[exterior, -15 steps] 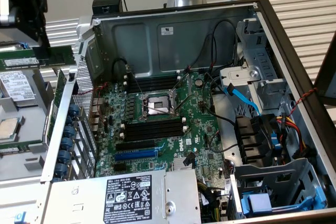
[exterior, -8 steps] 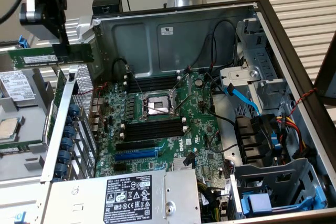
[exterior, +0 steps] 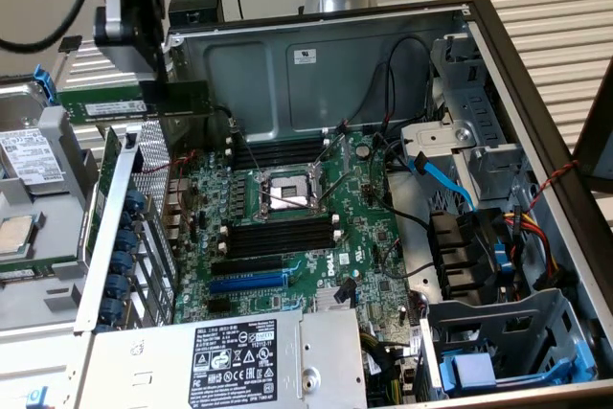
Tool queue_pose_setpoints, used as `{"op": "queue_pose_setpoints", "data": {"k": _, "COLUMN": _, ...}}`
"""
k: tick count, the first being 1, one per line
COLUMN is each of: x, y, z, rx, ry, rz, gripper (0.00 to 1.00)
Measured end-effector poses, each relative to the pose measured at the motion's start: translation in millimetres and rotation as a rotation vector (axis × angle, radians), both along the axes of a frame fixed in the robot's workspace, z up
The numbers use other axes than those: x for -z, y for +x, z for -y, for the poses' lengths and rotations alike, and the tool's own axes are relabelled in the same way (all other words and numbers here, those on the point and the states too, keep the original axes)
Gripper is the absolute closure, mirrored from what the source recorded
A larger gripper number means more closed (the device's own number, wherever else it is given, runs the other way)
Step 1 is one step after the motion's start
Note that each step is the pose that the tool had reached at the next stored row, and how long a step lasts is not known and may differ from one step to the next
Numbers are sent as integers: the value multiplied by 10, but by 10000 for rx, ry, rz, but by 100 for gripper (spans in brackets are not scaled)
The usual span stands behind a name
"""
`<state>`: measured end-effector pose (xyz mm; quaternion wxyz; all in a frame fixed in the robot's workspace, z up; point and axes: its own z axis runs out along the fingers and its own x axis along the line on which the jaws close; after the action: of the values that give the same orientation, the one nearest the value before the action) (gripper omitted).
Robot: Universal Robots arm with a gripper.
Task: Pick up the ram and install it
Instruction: 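Pick up the ram and move it above insertion slot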
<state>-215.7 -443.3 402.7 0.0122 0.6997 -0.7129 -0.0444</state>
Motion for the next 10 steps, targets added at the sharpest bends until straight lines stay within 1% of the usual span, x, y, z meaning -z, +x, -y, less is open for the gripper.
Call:
{"op": "queue_pose_setpoints", "data": {"k": 7, "x": 123, "y": 338, "z": -1, "rx": 1, "ry": 1, "rz": -12, "gripper": 87}}
{"op": "queue_pose_setpoints", "data": {"k": 10, "x": 144, "y": 466, "z": -5, "rx": 1, "ry": 0, "rz": -17, "gripper": 87}}
